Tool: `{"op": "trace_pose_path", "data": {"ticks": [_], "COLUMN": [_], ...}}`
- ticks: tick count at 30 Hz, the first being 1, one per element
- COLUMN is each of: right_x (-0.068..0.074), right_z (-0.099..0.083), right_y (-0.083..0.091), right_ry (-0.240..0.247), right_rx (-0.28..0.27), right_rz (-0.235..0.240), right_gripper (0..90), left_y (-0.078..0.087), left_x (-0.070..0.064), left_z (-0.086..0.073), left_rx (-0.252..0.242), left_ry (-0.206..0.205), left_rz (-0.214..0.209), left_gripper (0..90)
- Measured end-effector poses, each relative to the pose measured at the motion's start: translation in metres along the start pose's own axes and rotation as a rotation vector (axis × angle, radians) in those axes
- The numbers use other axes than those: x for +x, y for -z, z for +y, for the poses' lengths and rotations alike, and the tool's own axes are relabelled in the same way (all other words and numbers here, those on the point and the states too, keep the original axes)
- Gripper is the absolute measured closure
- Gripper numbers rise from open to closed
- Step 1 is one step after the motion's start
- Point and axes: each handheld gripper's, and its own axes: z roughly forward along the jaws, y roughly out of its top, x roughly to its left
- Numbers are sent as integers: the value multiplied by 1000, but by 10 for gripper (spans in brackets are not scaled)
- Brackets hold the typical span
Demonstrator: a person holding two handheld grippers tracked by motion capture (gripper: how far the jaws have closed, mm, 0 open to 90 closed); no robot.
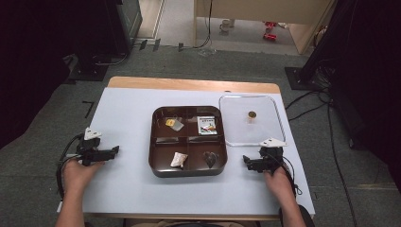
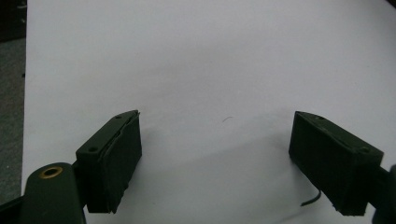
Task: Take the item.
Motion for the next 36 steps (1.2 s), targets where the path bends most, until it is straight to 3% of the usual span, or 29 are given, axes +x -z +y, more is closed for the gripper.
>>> {"op": "trace_pose_path", "data": {"ticks": [5,10,13,17,36], "right_x": [0,0,0,0,0], "right_z": [0,0,0,0,0], "right_y": [0,0,0,0,0], "right_ry": [0,0,0,0,0], "right_rx": [0,0,1,1,1], "right_rz": [0,0,0,0,0], "right_gripper": [0,0,0,0,0], "left_y": [2,5,6,7,23], "left_x": [-1,0,0,-4,-39], "left_z": [4,6,9,12,36], "left_rx": [30,50,61,67,-2], "left_ry": [16,30,42,26,-73], "left_rz": [6,13,-28,-40,-126], "left_gripper": [215,321,351,349,310]}}
